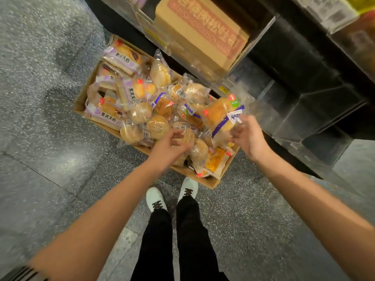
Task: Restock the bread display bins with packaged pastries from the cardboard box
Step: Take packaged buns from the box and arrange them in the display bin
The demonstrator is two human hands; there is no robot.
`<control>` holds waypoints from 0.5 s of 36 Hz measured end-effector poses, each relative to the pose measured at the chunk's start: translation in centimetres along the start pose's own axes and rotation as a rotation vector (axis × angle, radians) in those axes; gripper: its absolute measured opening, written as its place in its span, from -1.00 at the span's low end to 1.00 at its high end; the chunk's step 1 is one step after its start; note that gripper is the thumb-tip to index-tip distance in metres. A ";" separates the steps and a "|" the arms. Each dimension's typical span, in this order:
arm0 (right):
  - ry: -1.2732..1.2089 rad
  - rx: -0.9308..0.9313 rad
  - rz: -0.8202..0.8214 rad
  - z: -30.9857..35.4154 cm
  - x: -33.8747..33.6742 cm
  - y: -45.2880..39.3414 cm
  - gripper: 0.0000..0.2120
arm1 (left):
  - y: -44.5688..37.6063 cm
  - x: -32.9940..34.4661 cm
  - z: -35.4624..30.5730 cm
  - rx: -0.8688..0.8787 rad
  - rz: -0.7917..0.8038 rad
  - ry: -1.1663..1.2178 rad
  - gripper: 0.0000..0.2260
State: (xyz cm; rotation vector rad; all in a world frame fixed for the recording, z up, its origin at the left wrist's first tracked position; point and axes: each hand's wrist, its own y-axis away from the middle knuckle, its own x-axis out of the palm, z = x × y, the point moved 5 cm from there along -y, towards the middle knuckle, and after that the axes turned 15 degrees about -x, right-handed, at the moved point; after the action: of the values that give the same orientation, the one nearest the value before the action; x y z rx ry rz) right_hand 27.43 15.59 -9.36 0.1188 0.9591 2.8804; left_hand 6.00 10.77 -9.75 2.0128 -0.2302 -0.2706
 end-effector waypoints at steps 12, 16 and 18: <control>0.433 0.095 0.315 -1.3 5.3 2.0 -0.71 | 1.4 -2.3 0.0 -0.051 0.012 0.365 -0.41; 0.763 -0.040 0.196 -2.1 5.4 -0.6 -0.56 | 0.9 -4.2 2.5 -0.060 -0.175 0.306 -0.43; 0.913 -0.105 0.104 -2.2 5.5 -2.0 -0.50 | 0.8 -4.9 3.3 -0.058 -0.230 0.327 -0.39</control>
State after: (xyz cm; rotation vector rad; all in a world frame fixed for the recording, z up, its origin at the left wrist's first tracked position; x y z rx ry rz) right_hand 21.90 16.55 -12.06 -1.2734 0.8805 3.0482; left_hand 0.34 8.94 -10.03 1.9920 0.2137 -0.0871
